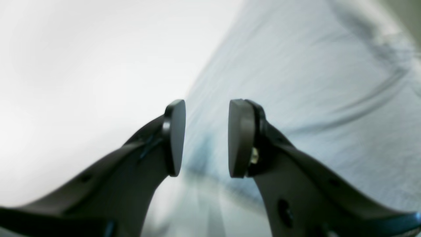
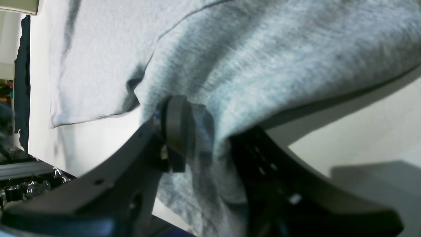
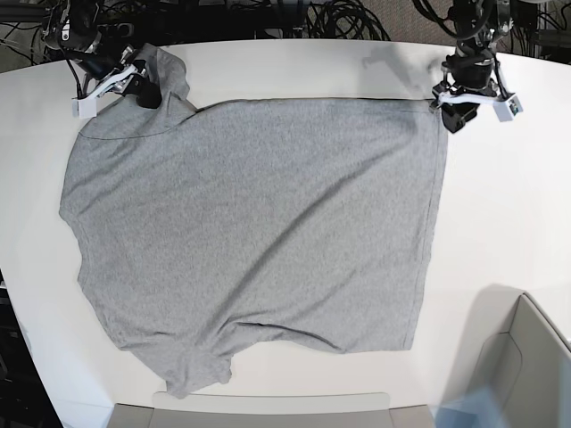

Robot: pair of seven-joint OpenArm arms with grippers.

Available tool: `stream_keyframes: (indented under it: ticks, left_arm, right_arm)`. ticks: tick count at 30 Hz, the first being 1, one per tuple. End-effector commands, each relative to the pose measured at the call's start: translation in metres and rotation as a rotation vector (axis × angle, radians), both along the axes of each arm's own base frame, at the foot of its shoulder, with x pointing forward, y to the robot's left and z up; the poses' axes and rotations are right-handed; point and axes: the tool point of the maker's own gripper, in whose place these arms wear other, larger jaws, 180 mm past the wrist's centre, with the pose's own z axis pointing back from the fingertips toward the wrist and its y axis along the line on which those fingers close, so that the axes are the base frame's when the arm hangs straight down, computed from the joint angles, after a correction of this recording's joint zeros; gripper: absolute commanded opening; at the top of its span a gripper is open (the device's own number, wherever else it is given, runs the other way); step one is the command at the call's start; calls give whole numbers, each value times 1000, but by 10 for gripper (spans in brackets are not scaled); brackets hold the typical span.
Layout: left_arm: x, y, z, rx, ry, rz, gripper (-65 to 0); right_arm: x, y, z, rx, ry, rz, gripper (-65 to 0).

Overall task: Fold the T-shirt properly
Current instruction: 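Grasp the shirt edge with both grippers at the shoulder and hem corner, then lift the grasped edge and pull both grippers toward the shirt's middle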

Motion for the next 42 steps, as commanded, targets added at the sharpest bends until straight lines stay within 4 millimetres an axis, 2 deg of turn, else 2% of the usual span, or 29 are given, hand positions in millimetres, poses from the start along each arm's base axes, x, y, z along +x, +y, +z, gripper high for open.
stream_keyframes:
  ticks: [1, 5, 8, 10, 14, 23, 27, 29, 33, 35, 38, 42]
  left_arm:
    - [-1, 11, 3, -17, -4, 35, -423]
    - [-26, 21, -31, -154, 104, 130, -422]
    - [-24, 24, -45, -175, 124, 153, -422]
    - [-23, 23, -46, -180, 125, 152, -422]
    - [-20, 3, -50, -208, 123, 86, -422]
    - [-34, -30, -75, -255, 207, 24, -422]
    - [-28, -29, -82, -261, 214, 32, -424]
    - [-32, -26, -86, -261, 226, 41, -430]
    - [-34, -23, -87, -258, 231, 49, -558]
    - [-34, -23, -87, -257, 231, 51, -642]
    - [-35, -23, -85, -254, 226, 50, -650]
    - [-36, -23, -71, -241, 198, 38, -650]
  right_arm:
    - [-13, -11, -10, -60, 75, 23, -493]
    - [-11, -20, -7, -84, 75, 35, -493]
    - [-8, -23, -6, -94, 70, 41, -493]
    - [-7, -23, -5, -96, 67, 41, -493]
    - [-7, -25, -5, -103, 69, 49, -493]
    - [-5, -24, -4, -103, 66, 54, -494]
    - [-2, -23, -3, -103, 59, 55, -495]
    - [-1, -27, -2, -113, 56, 61, -510]
    - [0, -30, 0, -124, 54, 66, -630]
    - [2, -37, 3, -143, 50, 72, -650]
    - [5, -41, 6, -156, 38, 69, -650]
    - [6, -48, 19, -216, -11, 78, -650]
